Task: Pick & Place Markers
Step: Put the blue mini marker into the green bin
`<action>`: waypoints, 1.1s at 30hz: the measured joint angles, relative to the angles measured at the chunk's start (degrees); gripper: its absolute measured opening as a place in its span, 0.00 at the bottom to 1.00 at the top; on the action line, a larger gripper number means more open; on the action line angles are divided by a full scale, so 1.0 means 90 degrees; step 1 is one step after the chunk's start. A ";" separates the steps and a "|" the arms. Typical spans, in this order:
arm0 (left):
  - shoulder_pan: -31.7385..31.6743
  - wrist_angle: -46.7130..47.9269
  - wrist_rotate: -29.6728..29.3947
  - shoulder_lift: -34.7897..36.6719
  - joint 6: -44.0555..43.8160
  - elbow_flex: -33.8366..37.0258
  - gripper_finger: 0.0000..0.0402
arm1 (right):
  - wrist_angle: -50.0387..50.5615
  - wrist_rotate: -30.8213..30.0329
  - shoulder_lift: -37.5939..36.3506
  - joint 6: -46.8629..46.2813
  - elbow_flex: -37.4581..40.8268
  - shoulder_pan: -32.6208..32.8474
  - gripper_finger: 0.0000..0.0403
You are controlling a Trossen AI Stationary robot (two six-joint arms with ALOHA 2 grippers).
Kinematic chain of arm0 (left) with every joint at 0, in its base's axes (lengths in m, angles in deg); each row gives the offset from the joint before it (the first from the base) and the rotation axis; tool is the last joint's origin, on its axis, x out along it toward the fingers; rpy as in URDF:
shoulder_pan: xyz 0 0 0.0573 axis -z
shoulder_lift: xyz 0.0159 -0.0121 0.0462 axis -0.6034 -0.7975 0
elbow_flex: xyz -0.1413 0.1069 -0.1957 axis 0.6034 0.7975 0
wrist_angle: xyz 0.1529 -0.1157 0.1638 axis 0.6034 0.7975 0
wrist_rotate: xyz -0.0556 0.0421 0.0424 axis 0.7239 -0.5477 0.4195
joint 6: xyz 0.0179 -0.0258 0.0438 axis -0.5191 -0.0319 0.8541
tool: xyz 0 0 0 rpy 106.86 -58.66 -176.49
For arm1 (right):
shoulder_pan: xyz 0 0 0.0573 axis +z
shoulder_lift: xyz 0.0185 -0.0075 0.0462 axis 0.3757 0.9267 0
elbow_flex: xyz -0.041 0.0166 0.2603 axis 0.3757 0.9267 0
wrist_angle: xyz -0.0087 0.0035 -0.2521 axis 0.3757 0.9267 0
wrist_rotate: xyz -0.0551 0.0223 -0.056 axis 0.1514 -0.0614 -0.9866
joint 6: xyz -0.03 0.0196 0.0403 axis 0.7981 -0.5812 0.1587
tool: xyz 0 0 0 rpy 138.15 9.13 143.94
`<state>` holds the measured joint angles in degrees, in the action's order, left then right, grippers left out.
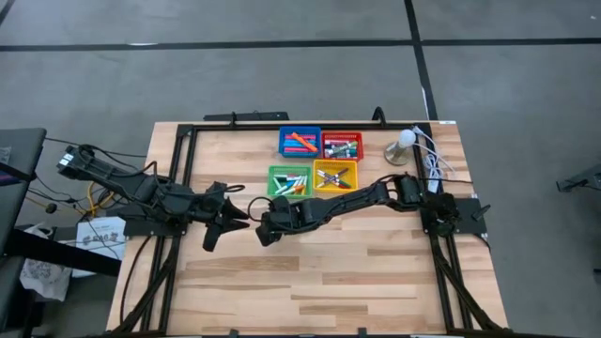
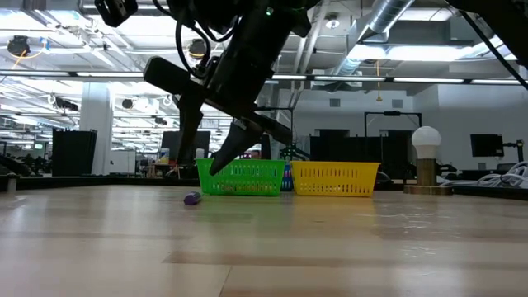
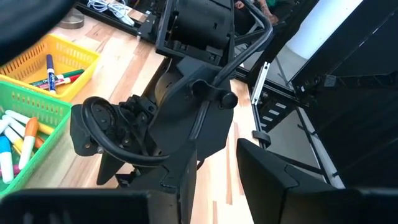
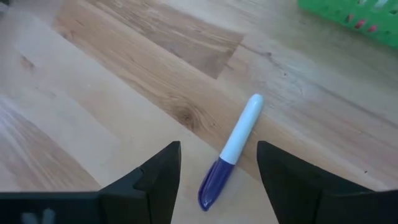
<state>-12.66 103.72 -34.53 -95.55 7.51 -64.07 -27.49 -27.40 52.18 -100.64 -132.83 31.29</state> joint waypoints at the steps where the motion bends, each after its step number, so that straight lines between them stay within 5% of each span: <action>1: 0.0000 0.0000 0.0001 0.0000 0.0001 0.0000 0.28 | 0.0000 0.0000 0.0000 0.0000 0.0000 0.0002 0.50; 11: 0.0004 -0.0013 0.0002 -0.0002 -0.0002 0.0000 0.28 | -0.0289 0.0658 0.0646 -0.0039 -0.0039 -0.0003 0.50; 26: 0.0002 -0.0005 0.0002 -0.0002 0.0024 0.0000 0.28 | -0.0184 0.0692 0.0627 0.0001 -0.0017 -0.0068 0.50; 33: 0.0002 -0.0002 0.0002 -0.0002 0.0060 0.0000 0.28 | -0.0049 0.0674 0.0627 0.0004 -0.0012 -0.0068 0.40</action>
<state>-12.64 103.70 -34.51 -95.58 8.06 -64.07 -27.93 -21.33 57.81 -100.60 -132.94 30.67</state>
